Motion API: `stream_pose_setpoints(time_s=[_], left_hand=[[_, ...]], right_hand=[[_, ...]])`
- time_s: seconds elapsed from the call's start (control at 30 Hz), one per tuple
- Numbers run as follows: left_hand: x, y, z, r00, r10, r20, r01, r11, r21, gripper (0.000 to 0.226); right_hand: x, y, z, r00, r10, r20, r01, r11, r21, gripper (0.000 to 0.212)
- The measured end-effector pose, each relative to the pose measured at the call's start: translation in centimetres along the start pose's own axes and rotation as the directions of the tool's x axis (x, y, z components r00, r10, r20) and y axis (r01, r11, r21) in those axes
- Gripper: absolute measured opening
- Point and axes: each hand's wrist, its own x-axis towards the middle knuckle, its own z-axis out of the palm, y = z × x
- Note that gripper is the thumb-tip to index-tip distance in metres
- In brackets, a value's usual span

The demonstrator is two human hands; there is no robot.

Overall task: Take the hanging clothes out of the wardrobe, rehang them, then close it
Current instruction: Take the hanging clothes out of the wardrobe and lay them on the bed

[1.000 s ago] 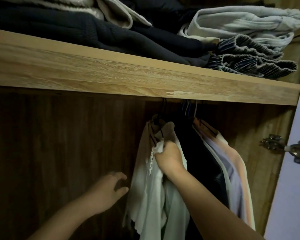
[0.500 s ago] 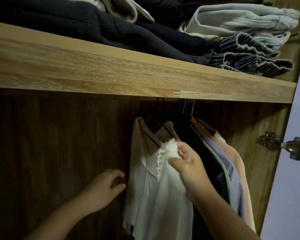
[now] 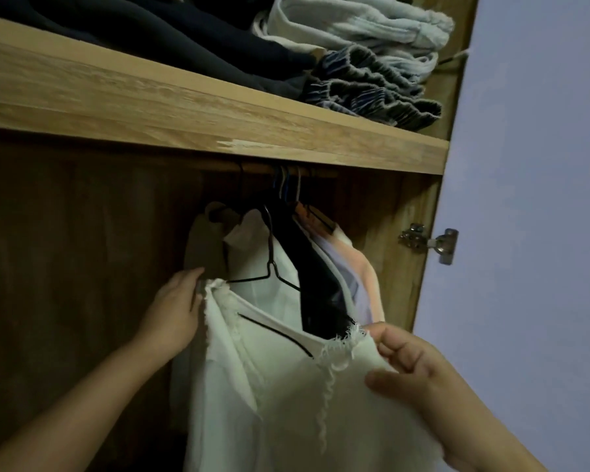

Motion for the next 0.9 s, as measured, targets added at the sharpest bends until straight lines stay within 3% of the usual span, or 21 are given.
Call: stream_pose_setpoints(time_s=[0.1, 0.23, 0.33, 0.5, 0.6, 0.7, 0.77, 0.9], left_hand=[[-1.2, 1.5, 1.0, 0.992, 0.074, 0.103, -0.080, 0.996, 0.050, 0.042], [-3.6, 6.2, 1.9, 0.950, 0.297, 0.095, -0.304, 0.950, 0.069, 0.013], [-6.6, 9.5, 2.7, 0.919, 0.382, 0.099, -0.383, 0.924, -0.007, 0.034], [-11.5, 14.1, 5.3, 0.892, 0.425, 0.155, -0.405, 0.903, -0.144, 0.040], [-14.2, 17.0, 6.5, 0.874, 0.466, 0.138, -0.447, 0.882, -0.147, 0.038], [-16.4, 19.9, 8.0, 0.870, 0.482, 0.100, -0.468, 0.873, -0.140, 0.042], [-17.4, 22.0, 8.7, 0.853, 0.513, 0.096, -0.495, 0.854, -0.162, 0.044], [-18.7, 26.1, 9.7, 0.772, 0.632, 0.059, -0.590, 0.749, -0.301, 0.041]], right_hand=[[-4.1, -1.3, -2.1, 1.000, -0.001, 0.011, 0.001, 1.000, -0.010, 0.029], [-9.6, -2.2, -4.9, 0.999, -0.003, -0.048, 0.000, 0.999, -0.054, 0.028], [-14.0, -2.8, -7.3, 0.995, -0.009, -0.097, -0.002, 0.994, -0.113, 0.028], [-21.1, -3.7, -11.0, 0.972, -0.005, -0.235, -0.059, 0.963, -0.262, 0.024], [-25.1, -3.9, -12.9, 0.922, -0.024, -0.387, -0.164, 0.881, -0.443, 0.022], [-28.6, -4.1, -14.1, 0.859, -0.102, -0.501, -0.285, 0.719, -0.634, 0.025], [-30.8, -4.4, -14.5, 0.812, -0.152, -0.563, -0.337, 0.665, -0.667, 0.030], [-34.4, -5.2, -14.5, 0.667, -0.229, -0.709, -0.418, 0.672, -0.611, 0.015]])
